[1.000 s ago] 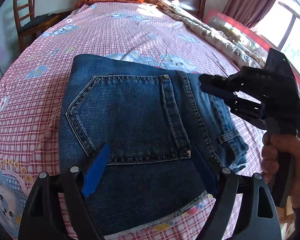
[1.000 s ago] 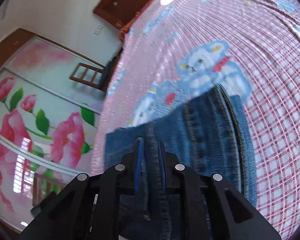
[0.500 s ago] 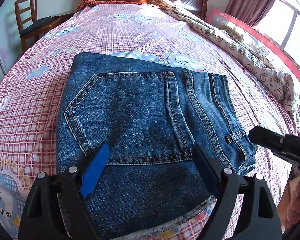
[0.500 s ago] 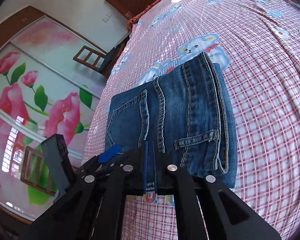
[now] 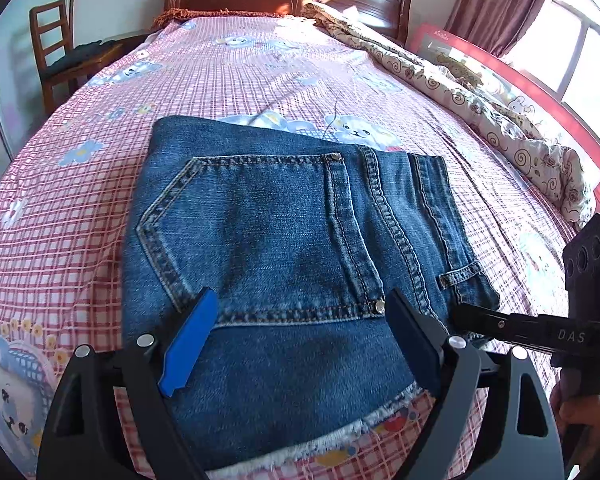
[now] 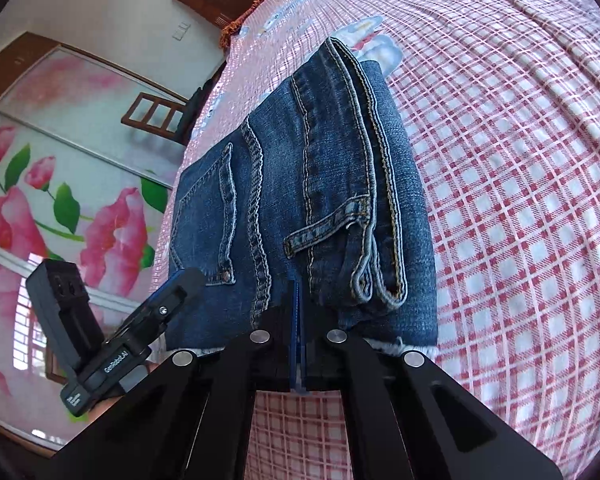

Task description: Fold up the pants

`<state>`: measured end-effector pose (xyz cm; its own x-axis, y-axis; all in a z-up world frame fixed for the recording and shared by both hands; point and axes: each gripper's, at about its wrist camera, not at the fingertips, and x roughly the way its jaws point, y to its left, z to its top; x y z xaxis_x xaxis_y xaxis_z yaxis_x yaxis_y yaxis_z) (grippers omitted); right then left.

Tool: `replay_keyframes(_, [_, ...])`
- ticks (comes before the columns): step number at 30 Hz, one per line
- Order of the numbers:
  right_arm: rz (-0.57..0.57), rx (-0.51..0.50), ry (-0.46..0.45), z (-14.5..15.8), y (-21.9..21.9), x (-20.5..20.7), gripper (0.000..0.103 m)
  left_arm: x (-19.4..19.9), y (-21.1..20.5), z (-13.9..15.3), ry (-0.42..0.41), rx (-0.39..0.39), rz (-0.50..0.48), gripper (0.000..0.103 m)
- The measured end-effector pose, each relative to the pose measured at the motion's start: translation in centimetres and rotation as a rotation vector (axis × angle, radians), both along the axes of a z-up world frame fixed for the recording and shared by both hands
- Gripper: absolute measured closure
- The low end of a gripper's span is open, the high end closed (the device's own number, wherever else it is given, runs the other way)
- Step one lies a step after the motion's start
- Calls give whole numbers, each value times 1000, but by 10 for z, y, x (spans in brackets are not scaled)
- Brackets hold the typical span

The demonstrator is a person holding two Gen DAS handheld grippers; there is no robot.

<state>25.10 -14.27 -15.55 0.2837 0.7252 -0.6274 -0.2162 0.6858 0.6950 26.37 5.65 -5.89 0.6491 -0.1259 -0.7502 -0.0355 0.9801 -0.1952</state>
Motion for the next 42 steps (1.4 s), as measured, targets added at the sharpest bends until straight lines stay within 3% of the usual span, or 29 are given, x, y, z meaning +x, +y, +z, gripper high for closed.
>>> replay_keyframes(2, [20,-83,-59,16,6,-18,85,-21,3,7,-18,9,32,15])
replay_keyframes(3, [21,-128,-92,23,8,-30,49,-36,5,12,-45,8,49,14])
replay_keyframes(4, [16,-162,-126,29,9,-42,29,-51,5,16,-78,4,59,10])
replay_keyframes(7, [53,-222,-212,39,13,-77,29,-91,1,24,-133,36,86,7])
replay_keyframes(14, [62,-286,-251,36,1,-131,29,-152,-15,32,-196,126,81,3])
replay_keyframes(20, [26,-340,-323,41,-20,-159,29,-175,-24,37,-230,203,80,3])
replay_keyframes(30, [-23,-423,-583,64,-20,-199,25,-207,-45,42,-353,294,73,3])
replay_keyframes(37, [-77,-443,-692,68,-21,-214,25,-219,-50,43,-406,296,85,3])
replay_keyframes(42, [-104,-438,-751,72,-24,-219,25,-226,-47,43,-453,257,94,3])
